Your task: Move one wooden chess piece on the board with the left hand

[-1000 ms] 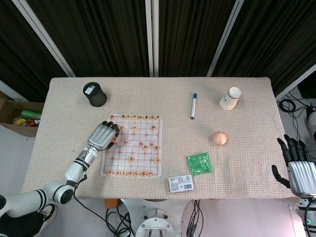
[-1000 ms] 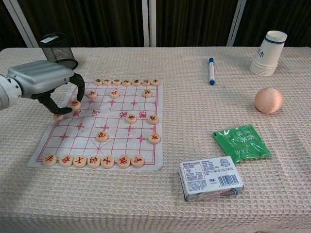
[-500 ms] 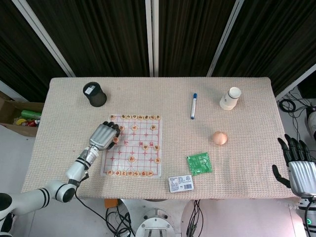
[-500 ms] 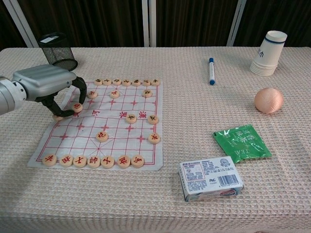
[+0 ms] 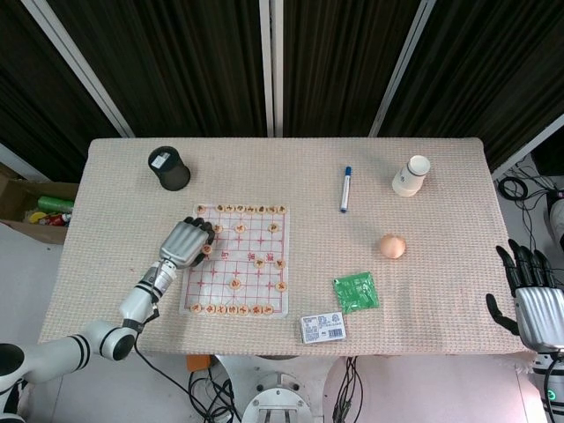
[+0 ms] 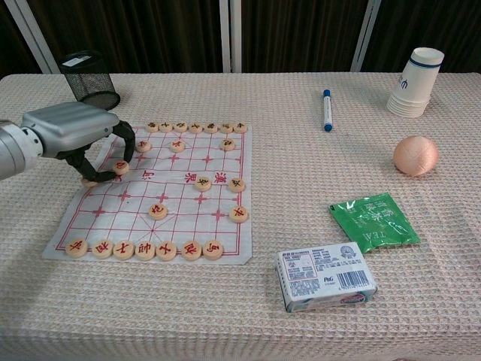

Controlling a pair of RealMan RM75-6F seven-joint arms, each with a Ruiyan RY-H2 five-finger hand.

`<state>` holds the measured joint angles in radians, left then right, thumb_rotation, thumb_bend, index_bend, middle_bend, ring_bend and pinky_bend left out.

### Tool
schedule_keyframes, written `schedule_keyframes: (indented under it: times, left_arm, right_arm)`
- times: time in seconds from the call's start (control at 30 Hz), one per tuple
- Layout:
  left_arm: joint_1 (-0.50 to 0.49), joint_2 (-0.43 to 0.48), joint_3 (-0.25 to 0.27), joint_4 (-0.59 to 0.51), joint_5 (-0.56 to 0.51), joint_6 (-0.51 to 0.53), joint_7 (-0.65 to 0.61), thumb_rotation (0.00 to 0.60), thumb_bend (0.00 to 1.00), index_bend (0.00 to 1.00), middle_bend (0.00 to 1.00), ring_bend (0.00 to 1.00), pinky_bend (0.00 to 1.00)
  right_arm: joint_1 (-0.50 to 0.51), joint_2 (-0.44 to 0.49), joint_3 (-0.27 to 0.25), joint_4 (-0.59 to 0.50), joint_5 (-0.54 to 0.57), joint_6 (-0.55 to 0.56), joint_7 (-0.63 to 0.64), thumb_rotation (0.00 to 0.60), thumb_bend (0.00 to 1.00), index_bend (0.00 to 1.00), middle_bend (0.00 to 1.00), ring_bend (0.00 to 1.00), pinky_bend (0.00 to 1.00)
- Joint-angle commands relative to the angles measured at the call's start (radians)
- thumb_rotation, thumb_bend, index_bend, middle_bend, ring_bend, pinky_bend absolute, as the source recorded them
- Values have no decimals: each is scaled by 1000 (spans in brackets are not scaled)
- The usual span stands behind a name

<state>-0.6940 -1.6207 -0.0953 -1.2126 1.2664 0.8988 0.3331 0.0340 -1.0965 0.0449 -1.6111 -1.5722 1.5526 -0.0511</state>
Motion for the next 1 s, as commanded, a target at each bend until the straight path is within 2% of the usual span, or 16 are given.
schedule_keyframes:
  times: [0.03, 0.27, 0.4, 0.5, 0.67, 0.73, 0.77, 0.8, 0.83, 0.93, 1.0]
  left_arm:
    - [0, 2, 0, -3, -2, 2, 2, 600, 338, 407, 290, 229, 280]
    - [9, 22, 4, -27, -7, 20, 21, 600, 337, 337, 290, 229, 281]
    - [34, 65, 16, -92, 10, 71, 40, 600, 337, 335, 290, 229, 281]
    - [76, 123, 35, -176, 48, 154, 59, 600, 337, 335, 290, 229, 280]
    - [193, 208, 97, -273, 185, 388, 55, 594, 289, 312, 290, 229, 279]
    - [245, 225, 134, -261, 240, 471, 53, 488, 253, 268, 278, 203, 273]
    - [267, 231, 148, -254, 253, 496, 55, 406, 239, 240, 250, 172, 265]
    - [288, 236, 161, -248, 263, 520, 54, 361, 229, 218, 224, 148, 259]
    - [315, 240, 175, -240, 276, 551, 45, 289, 214, 182, 175, 112, 248]
    - [387, 253, 207, -221, 312, 642, -14, 157, 197, 134, 124, 85, 233]
    - [424, 259, 222, -214, 324, 680, -42, 120, 191, 127, 123, 85, 231]
  right_arm:
    - [0, 1, 0, -1, -1, -1, 0, 600, 341, 14, 0, 0, 42]
    - [-2, 3, -1, 0, -3, 4, 5, 600, 342, 14, 0, 0, 42]
    - [-2, 4, -2, 0, -6, 4, 9, 600, 342, 14, 0, 0, 42]
    - [-2, 5, -2, 0, -7, 5, 12, 600, 341, 14, 0, 0, 42]
    - [-4, 4, -4, -1, -11, 9, 7, 600, 342, 14, 0, 0, 42]
    - [-3, 2, -5, 0, -12, 7, 0, 600, 342, 14, 0, 0, 42]
    - [-3, 1, -6, 0, -13, 5, -4, 600, 341, 14, 0, 0, 42]
    - [-2, 1, -7, 0, -14, 3, -9, 600, 341, 14, 0, 0, 42]
    - [-1, -1, -8, 0, -15, 2, -15, 600, 341, 14, 0, 0, 42]
    - [-1, -7, -9, 1, -19, 2, -32, 600, 341, 15, 0, 0, 35]
    - [-1, -12, -9, 4, -21, 3, -45, 600, 341, 15, 0, 0, 15]
